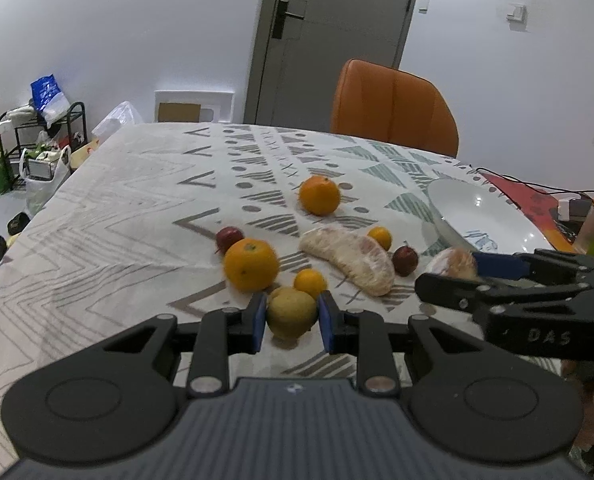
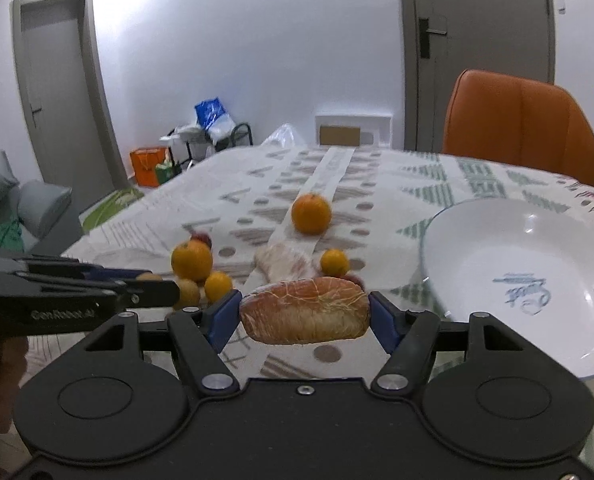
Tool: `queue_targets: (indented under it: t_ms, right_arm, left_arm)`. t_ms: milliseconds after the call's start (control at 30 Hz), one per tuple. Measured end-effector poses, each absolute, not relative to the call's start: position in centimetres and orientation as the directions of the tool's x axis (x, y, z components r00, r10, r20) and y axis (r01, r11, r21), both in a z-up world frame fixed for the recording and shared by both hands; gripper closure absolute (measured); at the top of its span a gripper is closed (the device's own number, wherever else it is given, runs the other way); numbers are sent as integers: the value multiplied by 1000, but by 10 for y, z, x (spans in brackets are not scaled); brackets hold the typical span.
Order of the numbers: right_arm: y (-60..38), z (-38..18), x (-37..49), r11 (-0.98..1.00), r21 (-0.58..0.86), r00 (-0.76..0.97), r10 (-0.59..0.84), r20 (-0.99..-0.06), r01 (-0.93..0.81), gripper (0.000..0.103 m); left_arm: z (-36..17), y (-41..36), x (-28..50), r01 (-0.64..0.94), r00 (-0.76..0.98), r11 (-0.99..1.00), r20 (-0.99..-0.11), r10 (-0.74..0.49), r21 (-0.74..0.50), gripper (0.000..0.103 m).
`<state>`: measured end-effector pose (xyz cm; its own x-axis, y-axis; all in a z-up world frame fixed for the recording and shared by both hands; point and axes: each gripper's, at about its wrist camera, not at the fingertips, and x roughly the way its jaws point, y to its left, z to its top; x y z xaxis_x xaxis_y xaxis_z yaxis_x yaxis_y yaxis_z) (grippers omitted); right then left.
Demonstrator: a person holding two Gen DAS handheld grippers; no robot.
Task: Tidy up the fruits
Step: 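Carry both fruits over the white plate and open both tools to release them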
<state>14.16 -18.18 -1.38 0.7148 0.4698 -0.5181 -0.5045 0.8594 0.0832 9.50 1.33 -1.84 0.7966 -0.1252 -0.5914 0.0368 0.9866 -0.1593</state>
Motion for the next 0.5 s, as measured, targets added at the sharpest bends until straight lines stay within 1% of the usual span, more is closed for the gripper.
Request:
queue_targets:
  t_ms: [300,500]
  right_arm:
    - [-212,2,138,879,92,761,453,-464,-467,38]
    - [-233,5,138,895,98,786,430,-444,-435,38]
  left_arm:
    - [-9,-12,105,81,806,987,-573,-149,-142,77]
    - [-3,-30,112,112,809,986,-564,-164,-127,77]
